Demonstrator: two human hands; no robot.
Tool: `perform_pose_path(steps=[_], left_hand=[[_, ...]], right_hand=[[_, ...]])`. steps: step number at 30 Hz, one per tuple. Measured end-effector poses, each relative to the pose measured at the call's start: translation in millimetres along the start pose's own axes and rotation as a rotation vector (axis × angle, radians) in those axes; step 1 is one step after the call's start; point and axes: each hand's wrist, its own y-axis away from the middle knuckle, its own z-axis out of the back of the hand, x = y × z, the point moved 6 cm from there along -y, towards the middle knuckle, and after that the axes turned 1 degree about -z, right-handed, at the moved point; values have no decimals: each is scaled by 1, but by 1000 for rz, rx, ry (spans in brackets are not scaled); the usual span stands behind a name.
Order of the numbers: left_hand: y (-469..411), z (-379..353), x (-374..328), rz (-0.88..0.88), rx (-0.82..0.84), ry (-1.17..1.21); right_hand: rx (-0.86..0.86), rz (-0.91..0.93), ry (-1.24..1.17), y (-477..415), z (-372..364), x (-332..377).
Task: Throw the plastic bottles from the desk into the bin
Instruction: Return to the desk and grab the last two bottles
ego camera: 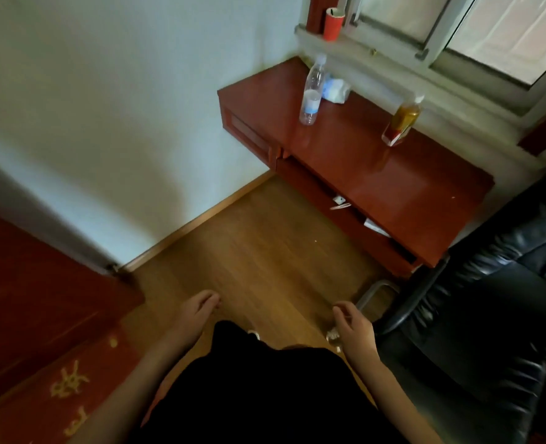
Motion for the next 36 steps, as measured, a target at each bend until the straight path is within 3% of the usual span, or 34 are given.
perform_pose_path(steps=[6,13,24,36], left_hand=[[-110,2,-84,-100,95,-164],[-220,-24,-121,-82,125,-149],[-393,-38,-245,-194,74,-163],[-557,-67,-323,-52,127,-84]], right_hand=[[-93,-92,-26,-68,23,23],[-153,-141,-87,-177,48,44],[-188,0,-141,-367,130,147],[-534,-162,-278,-485,187,163]])
